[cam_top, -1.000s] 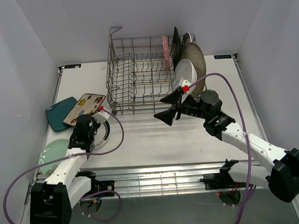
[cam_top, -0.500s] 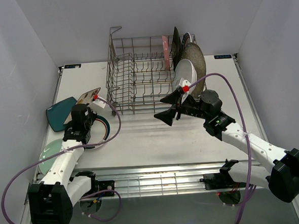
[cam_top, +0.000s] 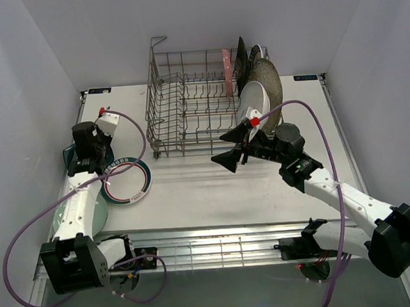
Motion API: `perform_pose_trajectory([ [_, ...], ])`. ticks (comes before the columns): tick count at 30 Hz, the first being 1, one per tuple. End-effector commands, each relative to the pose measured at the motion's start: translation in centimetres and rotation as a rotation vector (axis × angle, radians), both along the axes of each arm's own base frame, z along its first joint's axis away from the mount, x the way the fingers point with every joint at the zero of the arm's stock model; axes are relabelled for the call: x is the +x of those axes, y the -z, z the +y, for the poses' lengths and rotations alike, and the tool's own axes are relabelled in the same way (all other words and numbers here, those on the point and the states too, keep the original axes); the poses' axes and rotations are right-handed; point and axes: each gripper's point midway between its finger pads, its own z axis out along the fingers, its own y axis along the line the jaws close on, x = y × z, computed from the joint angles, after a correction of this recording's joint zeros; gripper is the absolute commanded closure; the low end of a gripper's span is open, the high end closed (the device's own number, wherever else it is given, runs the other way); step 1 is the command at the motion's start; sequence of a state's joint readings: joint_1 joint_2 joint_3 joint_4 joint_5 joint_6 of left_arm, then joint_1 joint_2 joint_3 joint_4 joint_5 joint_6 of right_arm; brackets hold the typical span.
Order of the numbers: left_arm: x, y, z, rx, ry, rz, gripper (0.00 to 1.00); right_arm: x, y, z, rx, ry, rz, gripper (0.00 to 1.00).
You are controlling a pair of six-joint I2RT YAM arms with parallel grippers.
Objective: Load the plates into the dish rack
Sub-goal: Pick up the plate at the center of the board.
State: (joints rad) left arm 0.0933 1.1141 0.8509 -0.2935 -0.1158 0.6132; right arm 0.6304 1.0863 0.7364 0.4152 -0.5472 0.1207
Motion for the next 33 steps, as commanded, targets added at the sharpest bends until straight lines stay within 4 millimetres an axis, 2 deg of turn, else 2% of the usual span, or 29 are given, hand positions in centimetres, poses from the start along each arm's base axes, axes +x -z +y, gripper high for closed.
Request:
perform_pose_trajectory([
  [1, 2.9, -9.9, 0.1, -0.014, 0.018, -0.288, 1.00, -0.4, -1.6, 0.0, 0.036, -0.013, -0.051, 0.10],
  [6, 3.9, -12.7, -0.3, -0.059, 0.025, -0.351, 1.00, -0.3, -1.6, 0.0, 0.036, -0.008, -0.053, 0.10],
  [8, 4.4, -13.2, -0.4, -0.076, 0.024, -0.355, 1.00, -0.2, -1.5, 0.0, 0.034, -0.007, -0.050, 0.10],
  [9, 4.6, -14.1, -0.5, -0.095, 0.022, -0.366, 1.00, -0.3, -1.4, 0.0, 0.033, -0.008, -0.049, 0.10],
  [12, 5.5, -14.7, -0.6, -0.125, 0.020, -0.363, 1.00, -0.1, -1.5, 0.1, 0.032, -0.005, -0.049, 0.10],
  [15, 6.2, -16.6, -0.5, -0.142, 0.006, -0.405, 1.00, -0.1, -1.4, 0.0, 0.029, 0.001, -0.049, 0.10],
  [16, 6.2, -18.0, -0.5, -0.148, 0.005, -0.436, 1.00, 0.0, -1.4, 0.0, 0.028, 0.003, -0.051, 0.10],
  [18, 6.5, -18.9, -0.5, -0.160, 0.002, -0.450, 1.00, 0.0, -1.3, 0.0, 0.027, 0.006, -0.051, 0.10],
  [19, 6.6, -20.3, -0.7, -0.174, 0.003, -0.480, 1.00, 0.0, -1.3, -0.1, 0.026, 0.009, -0.051, 0.10],
  [22, 6.9, -21.6, -1.0, -0.204, 0.014, -0.487, 1.00, 0.2, -1.2, -0.2, 0.024, 0.021, -0.050, 0.10],
  [24, 7.0, -23.1, -1.2, -0.233, 0.014, -0.507, 1.00, 0.3, -1.3, -0.2, 0.025, 0.027, -0.051, 0.10],
  [25, 7.2, -23.4, -1.9, -0.252, 0.043, -0.506, 1.00, 0.4, -1.2, -0.2, 0.024, 0.032, -0.049, 0.10],
  [26, 7.1, -24.6, -2.2, -0.273, 0.056, -0.528, 1.00, 0.5, -1.2, -0.2, 0.024, 0.034, -0.049, 0.10],
  [32, 6.7, -27.9, -2.9, -0.331, 0.076, -0.594, 1.00, 0.8, -1.2, -0.3, 0.024, 0.054, -0.048, 0.10],
  [33, 6.6, -28.9, -3.2, -0.343, 0.090, -0.613, 1.00, 0.8, -1.1, -0.3, 0.023, 0.055, -0.046, 0.10],
])
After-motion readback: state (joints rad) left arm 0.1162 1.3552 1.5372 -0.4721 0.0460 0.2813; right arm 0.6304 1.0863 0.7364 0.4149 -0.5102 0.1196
